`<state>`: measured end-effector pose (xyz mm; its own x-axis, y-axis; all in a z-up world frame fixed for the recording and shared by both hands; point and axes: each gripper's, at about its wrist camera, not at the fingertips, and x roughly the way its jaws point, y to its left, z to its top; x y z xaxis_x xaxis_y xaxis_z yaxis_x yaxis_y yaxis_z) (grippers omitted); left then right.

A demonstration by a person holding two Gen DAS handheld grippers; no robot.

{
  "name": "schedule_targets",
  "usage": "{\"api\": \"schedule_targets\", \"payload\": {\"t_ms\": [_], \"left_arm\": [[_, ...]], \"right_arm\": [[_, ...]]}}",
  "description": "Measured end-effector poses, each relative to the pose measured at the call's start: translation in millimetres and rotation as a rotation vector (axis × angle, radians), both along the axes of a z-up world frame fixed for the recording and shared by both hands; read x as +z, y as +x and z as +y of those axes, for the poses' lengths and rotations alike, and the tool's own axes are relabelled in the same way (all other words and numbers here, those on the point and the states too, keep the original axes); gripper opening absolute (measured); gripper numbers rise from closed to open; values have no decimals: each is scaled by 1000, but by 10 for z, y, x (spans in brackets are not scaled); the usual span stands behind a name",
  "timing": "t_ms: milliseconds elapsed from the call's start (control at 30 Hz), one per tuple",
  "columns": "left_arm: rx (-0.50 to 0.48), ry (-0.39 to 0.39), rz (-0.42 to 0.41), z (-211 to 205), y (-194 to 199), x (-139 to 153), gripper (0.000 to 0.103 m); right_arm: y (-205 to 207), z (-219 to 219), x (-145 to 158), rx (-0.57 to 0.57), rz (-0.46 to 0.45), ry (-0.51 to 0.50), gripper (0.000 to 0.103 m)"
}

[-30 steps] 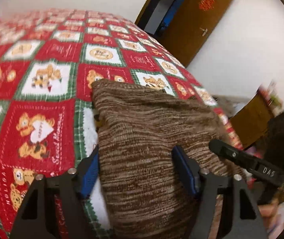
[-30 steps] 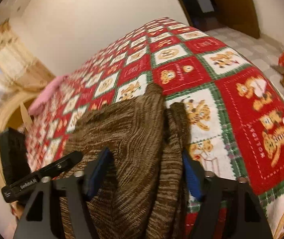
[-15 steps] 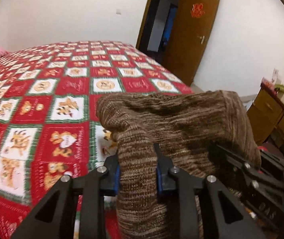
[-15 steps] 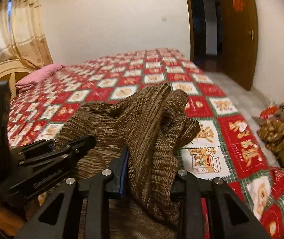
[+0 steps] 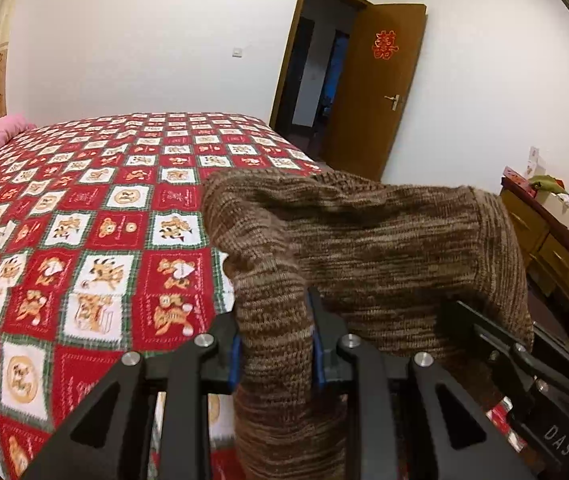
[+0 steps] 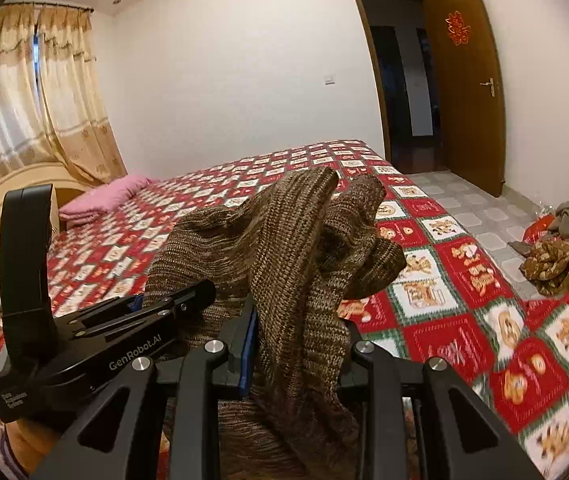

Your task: Fold small clothes

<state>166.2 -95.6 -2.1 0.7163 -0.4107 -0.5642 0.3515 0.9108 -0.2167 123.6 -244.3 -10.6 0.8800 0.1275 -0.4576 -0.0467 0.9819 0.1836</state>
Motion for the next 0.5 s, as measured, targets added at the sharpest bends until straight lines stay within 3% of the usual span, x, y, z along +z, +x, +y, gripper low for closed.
{"api": "schedule_targets", "payload": {"t_ms": [233, 500], "left_arm": [[-4, 12, -7, 129, -286, 76, 27], [25, 98, 29, 242, -507, -43, 27]], "right_arm": [[-447, 191, 71, 11, -16, 21, 29], [-588, 227, -152, 38, 75, 161, 29]]}}
